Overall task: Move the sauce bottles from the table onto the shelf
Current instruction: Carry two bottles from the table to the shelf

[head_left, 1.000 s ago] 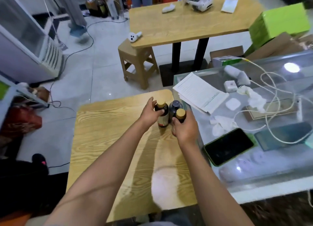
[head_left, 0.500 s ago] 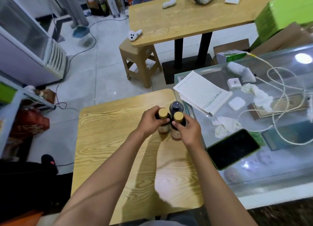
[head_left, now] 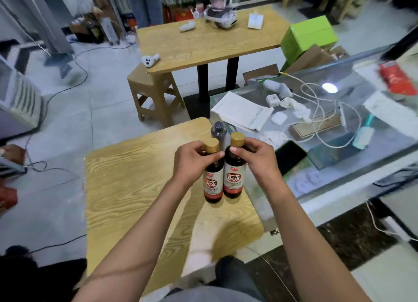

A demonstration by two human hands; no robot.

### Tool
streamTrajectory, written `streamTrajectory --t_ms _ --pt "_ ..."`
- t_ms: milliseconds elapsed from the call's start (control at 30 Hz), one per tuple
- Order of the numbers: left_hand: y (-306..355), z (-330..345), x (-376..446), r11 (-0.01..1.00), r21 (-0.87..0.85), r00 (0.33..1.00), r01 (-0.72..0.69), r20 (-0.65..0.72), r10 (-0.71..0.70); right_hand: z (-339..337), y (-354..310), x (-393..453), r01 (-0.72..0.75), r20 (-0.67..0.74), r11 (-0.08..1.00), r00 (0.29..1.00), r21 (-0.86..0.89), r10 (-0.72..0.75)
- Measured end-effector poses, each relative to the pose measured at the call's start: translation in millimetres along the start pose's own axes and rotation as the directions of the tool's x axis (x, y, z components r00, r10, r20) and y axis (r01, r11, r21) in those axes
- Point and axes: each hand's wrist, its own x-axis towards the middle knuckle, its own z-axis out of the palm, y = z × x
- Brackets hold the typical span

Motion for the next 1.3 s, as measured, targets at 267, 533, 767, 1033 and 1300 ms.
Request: streamTrajectory --t_ms 267,533,767,1033,1300 --pt "74 -9 -75 0.978 -0.132 0.985 -0.161 0.036 0.167 -10 -51 -106 0.155 -0.218 0.983 0.967 0.094 -0.132" --pt "152 27 -153 0.919 -0.228 0.909 -0.321 0.199 0.367 -61 -89 -219 0.299 -0.456 0.95 0.86 0.087 -0.229" --pt "225 98 -254 0.844 -0.344 0.8 -0.412 0.307 0.516 -142 -125 -338 0.415 -0.641 0.909 0.688 -0.038 -0.341" --pt "317 192 -395 0.746 -0.45 0.637 -0.49 0.4 0.659 -246 -166 -488 0.446 -0.78 0.862 0.439 -0.241 -0.446" --pt "382 283 -547 0.591 -0.554 0.395 -0.587 0.441 0.806 -355 -188 -634 0.304 -0.799 0.804 0.175 -0.512 -0.575"
